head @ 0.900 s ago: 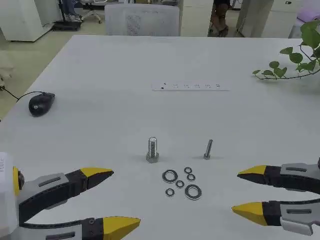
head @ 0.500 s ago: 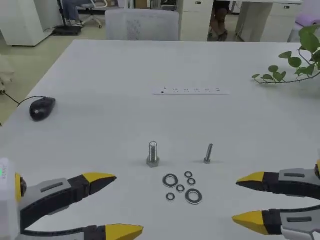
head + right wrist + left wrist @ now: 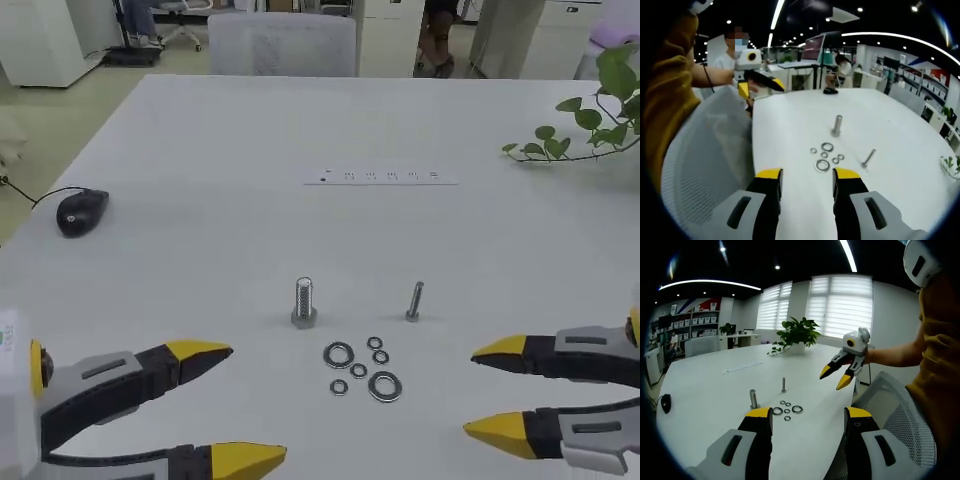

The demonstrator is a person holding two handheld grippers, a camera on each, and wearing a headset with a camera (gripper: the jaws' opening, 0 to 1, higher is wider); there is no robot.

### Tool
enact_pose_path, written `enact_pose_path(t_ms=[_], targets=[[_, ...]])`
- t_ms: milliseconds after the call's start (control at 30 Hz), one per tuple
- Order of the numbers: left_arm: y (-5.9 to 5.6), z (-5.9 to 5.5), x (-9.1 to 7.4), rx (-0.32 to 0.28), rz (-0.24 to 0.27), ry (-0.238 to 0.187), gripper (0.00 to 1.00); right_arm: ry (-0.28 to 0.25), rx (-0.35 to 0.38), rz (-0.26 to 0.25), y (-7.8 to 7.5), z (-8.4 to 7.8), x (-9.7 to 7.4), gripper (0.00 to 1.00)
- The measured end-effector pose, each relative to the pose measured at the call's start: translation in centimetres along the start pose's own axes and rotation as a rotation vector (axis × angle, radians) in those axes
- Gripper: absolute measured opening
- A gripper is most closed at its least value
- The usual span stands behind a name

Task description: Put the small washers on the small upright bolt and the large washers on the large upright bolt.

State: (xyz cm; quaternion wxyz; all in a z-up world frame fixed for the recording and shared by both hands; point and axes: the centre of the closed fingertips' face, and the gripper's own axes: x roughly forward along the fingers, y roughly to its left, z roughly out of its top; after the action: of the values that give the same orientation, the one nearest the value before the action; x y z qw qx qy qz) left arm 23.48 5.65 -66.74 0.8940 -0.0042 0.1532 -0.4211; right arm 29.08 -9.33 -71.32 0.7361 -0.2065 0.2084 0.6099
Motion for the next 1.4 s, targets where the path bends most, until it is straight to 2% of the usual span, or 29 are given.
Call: enact_pose_path(t_ms=[233, 867, 967, 1133, 1400], targets=[[0.00, -0.02, -0.02, 0.004, 0.003, 0.004, 0.57, 0.016, -0.022, 0.010, -0.15, -0.09, 0.10, 0.42], [-0.33, -0.12, 0.34, 0.005, -0.004, 0.006, 0.57, 0.023, -0.028, 0.026, 0.02, -0.40, 0.56, 0.42], [-0.41, -0.23, 0.34, 0.006, -0.005, 0.009, 0.57, 0.034, -0.064, 0.025, 0.14, -0.33, 0.71, 0.41], [-0.45, -0.31, 0.32, 0.005, -0.008, 0.010, 0.57, 0.051, -0.070, 0.053, 0.45, -0.58, 0.77, 0.41], [-0.45, -0.30, 0.41, 0.006, -0.014, 0.012, 0.57, 0.058, -0.077, 0.054, 0.30, -0.43, 0.91, 0.41]])
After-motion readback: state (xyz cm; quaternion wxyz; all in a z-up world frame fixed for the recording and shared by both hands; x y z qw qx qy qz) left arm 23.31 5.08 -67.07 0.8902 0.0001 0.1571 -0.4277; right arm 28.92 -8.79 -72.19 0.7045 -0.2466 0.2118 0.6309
